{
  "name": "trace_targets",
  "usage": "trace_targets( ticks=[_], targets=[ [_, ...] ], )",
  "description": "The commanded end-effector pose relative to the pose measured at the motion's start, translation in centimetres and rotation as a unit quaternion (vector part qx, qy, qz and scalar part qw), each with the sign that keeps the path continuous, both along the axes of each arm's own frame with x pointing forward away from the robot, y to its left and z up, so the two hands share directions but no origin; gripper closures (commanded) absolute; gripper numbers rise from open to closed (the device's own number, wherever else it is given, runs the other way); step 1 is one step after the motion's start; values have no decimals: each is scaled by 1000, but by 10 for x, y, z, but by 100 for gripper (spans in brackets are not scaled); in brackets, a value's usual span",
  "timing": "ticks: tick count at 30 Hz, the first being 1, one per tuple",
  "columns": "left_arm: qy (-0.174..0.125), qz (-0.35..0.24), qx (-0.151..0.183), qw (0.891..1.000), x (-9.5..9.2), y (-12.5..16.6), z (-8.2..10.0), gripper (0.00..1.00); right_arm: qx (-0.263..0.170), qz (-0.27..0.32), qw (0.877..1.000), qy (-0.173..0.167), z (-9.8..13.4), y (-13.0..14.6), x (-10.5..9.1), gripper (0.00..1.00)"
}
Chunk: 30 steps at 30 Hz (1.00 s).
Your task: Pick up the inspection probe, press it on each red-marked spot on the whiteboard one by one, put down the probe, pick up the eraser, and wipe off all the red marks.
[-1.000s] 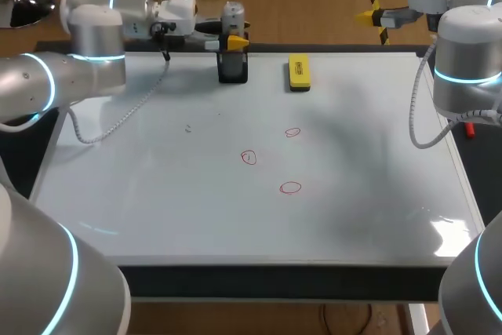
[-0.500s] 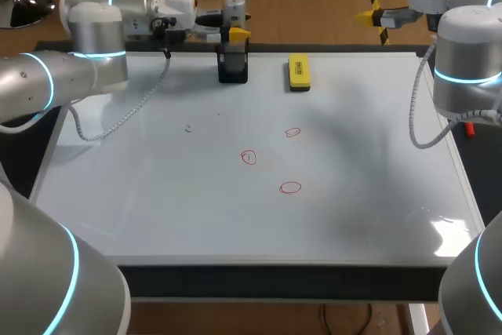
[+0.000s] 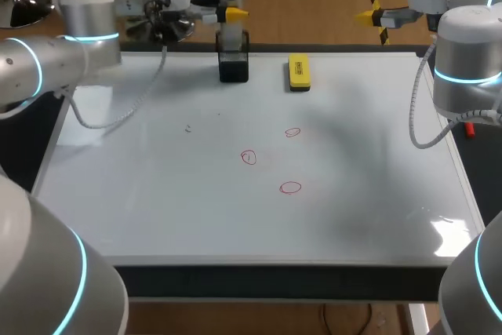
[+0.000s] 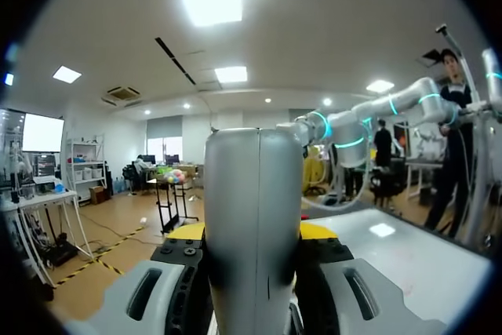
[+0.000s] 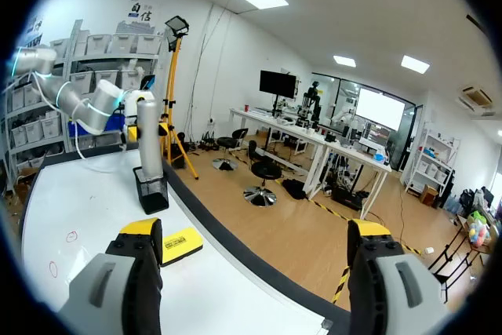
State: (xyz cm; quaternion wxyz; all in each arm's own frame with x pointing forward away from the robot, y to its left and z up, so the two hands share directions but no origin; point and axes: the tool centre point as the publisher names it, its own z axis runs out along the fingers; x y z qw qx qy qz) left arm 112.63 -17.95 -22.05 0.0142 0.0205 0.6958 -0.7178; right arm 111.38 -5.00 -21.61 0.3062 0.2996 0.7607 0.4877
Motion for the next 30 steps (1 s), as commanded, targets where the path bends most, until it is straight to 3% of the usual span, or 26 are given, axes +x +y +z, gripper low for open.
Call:
trace_targets(
  ticks=[1,12,14,21,30],
  targets=[
    [-4,19,5,1000,-10,5,18,100,0,0,1000,0,0,0,0,0],
    [-3,38,2,999,-17,14,48,100,0,0,1000,0,0,0,0,0],
    [7,45,7,999,-20,17,52,100,0,0,1000,0,0,0,0,0],
    [1,75,4,997,-35,34,67,100,0,0,1000,0,0,0,0,0],
    [29,103,4,994,-53,52,63,100,0,0,1000,0,0,0,0,0]
  ],
)
